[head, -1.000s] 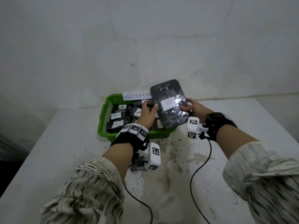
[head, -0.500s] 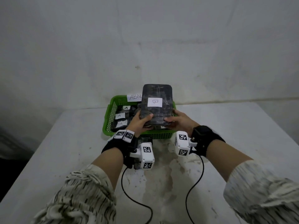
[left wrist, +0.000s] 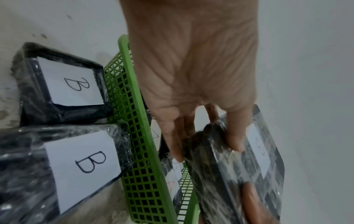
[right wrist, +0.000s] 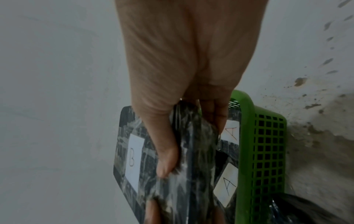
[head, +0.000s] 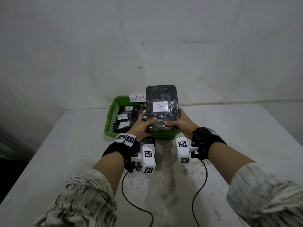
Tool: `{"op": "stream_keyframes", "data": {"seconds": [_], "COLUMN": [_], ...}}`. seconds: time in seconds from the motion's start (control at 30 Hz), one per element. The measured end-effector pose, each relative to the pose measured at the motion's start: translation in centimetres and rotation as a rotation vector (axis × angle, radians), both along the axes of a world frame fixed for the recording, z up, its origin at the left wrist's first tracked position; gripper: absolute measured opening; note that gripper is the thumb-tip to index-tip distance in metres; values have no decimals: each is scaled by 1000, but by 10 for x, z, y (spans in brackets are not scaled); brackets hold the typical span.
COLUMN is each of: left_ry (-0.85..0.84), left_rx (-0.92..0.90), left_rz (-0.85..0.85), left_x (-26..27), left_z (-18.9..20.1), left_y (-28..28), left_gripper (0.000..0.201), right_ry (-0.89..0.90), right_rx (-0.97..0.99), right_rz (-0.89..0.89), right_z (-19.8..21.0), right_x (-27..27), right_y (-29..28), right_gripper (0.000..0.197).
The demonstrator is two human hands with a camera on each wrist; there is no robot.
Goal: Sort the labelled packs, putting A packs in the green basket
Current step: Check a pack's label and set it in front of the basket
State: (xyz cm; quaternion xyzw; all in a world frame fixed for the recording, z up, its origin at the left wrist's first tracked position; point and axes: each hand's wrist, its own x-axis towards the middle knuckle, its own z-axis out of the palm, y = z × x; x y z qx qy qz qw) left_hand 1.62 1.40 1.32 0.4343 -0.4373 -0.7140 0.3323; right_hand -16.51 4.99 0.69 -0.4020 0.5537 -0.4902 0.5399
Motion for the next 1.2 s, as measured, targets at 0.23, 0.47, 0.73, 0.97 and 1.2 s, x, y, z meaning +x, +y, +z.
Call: {"op": "stream_keyframes", "data": {"seconds": [0.23,0.47,0.73,0.97,1.2], "left_ry": [-71,-70,-145,-320,-328], "left_rx": [-92,-21,10,-188,-121], "left_rz": [-17,-4,32,103,99], "left_x": [4,4,1,5,4], "left_z": [-4,-3,-4,-4,-5], "left_y": [1,2,1,-4,-1], "left_gripper": [56,46,61,74,85], "right_ry": [32,98,3,-96,-82], "right_rx": [-41,-57,10,94,120], "right_rz": [59,18,-31,39,57], "right_z": [0,-3,-5,0,7], "right_x": [5,7,9,9,5], "right_y": [-5,-5,-7,-3,0], "right_gripper": [92,86,77,68,56]}}
